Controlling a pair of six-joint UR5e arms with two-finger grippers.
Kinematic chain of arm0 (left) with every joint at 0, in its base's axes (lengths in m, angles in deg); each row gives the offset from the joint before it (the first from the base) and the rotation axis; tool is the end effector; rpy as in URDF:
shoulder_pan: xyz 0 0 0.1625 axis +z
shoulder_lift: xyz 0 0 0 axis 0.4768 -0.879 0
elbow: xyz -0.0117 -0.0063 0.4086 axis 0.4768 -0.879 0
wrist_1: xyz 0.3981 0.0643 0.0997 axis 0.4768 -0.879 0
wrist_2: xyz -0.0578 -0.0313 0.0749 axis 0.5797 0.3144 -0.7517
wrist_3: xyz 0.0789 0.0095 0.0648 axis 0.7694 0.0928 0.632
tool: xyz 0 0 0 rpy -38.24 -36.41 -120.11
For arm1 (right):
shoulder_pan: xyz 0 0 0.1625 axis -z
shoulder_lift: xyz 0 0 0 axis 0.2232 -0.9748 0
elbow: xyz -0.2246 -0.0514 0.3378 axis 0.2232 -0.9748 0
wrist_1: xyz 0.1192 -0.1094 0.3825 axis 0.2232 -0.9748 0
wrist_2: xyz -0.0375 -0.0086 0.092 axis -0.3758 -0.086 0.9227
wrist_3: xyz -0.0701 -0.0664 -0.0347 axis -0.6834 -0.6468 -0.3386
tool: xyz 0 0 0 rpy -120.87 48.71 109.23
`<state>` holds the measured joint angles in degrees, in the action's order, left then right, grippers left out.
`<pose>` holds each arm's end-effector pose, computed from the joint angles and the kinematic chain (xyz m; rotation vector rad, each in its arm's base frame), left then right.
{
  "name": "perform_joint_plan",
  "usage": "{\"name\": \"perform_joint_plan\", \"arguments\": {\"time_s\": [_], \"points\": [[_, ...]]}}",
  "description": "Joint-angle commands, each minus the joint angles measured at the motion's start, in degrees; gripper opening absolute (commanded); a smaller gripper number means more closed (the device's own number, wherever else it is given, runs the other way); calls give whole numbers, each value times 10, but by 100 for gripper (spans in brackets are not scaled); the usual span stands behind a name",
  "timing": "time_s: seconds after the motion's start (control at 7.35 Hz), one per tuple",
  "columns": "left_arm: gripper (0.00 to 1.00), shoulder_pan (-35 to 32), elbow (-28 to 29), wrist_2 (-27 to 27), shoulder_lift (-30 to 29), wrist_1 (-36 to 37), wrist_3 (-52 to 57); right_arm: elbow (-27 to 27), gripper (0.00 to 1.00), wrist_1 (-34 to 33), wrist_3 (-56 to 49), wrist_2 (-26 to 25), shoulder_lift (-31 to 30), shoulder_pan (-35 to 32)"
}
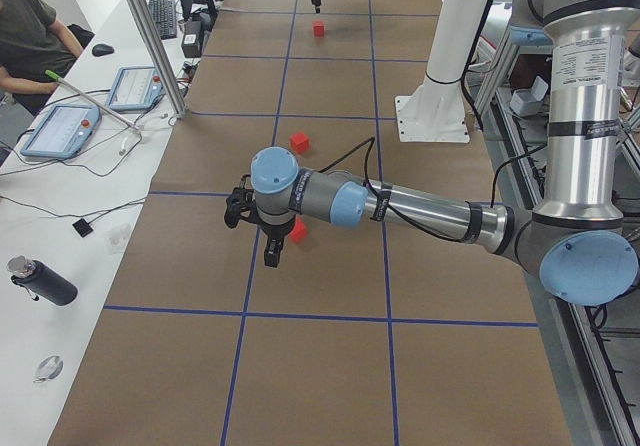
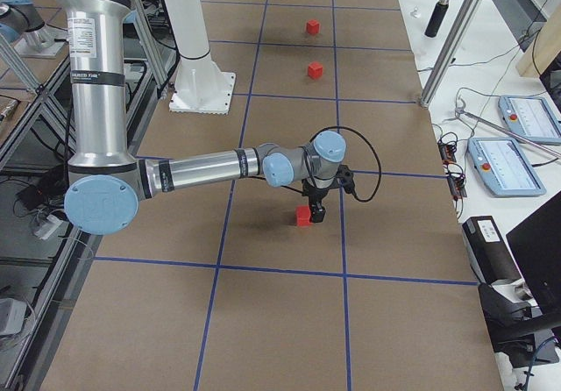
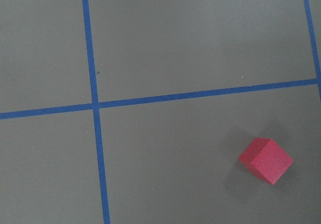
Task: Form red blocks into L shape at center
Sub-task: 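Lower the right gripper over the red cube and close on it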
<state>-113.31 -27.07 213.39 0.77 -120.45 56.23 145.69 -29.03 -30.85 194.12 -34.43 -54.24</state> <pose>-0.0112 -0.4832 0.5286 0.1533 0.8894 0.0749 -0.1374 -0.4897 0.5654 0.0228 -0.7832 -0.2958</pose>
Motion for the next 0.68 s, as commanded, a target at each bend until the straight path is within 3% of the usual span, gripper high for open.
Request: {"name": "perform_joint_plan", "arguments": {"time_s": [0.0,0.27,0.54], "points": [[100,0,-4,2,0,0,0,-12,100,23,32,0,2,16],[100,0,-6,2,0,0,-1,-33,99,85,111,-6,3,48],[100,0,-4,2,0,0,0,-60,99,111,116,-9,7,59]]}}
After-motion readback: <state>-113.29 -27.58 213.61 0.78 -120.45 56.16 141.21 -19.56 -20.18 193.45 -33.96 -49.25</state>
